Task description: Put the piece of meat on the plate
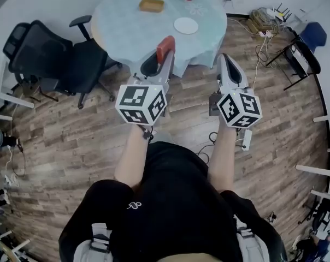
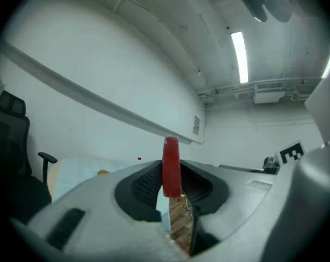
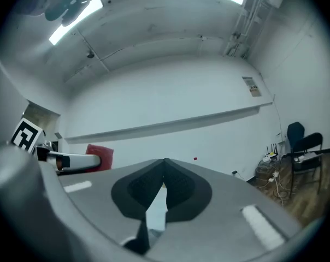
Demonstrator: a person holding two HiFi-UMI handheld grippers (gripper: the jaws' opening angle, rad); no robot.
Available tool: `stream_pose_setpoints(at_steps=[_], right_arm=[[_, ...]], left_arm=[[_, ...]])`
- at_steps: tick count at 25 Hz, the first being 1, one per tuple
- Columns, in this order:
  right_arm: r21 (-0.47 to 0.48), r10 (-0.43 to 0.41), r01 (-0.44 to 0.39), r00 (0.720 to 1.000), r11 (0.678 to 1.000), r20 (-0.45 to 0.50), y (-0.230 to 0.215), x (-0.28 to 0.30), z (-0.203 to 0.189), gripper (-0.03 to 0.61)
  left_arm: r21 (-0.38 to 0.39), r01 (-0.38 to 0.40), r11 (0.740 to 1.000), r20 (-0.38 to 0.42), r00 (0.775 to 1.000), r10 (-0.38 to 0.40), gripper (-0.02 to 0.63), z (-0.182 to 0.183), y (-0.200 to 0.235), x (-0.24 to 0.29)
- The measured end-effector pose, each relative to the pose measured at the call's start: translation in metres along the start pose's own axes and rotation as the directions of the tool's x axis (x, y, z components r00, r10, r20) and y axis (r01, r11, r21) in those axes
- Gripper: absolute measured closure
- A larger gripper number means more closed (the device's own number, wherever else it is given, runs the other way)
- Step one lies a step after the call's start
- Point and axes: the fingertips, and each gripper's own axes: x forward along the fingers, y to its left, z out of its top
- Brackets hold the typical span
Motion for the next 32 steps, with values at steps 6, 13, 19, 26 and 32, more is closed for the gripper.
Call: stream_pose_setpoints(at_steps=[6,13,19,26,32], right_arm=[[0.044,0.019,-0.019,1.0,0.999,0.009,0.005,0.012,-0.002,0.572],[-0.131,0.012,-0.013,1.0,0.991,-0.006,0.022,0.048,-0.009,0.572],[-0.125,-0.062,0.058,0.998,0.99,-0.029,-0.041,0.104,-0.024,0.572],[-0.075,-0.143,0.139,0.989,0.987,-0.047,-0.112,0.216,-0.039,0.572],[-0.061,-0.145,0.14,0.985,0.988,-0.09,-0.148,0.336,-0.048,0.572]], left_arm=[[0.013,-0.032,0.999,0.002,0.999,0.032,0.528,0.005,0.013,-0.006],[-0.004,-0.096,0.995,-0.006,0.995,0.096,0.528,0.001,0.067,0.013],[-0.031,-0.085,0.996,-0.043,0.996,0.084,0.528,-0.022,0.1,0.105],[-0.045,-0.049,0.998,-0.116,0.992,0.043,0.528,-0.041,0.156,0.231],[-0.048,-0.042,0.998,-0.186,0.982,0.033,0.528,-0.05,0.222,0.326]])
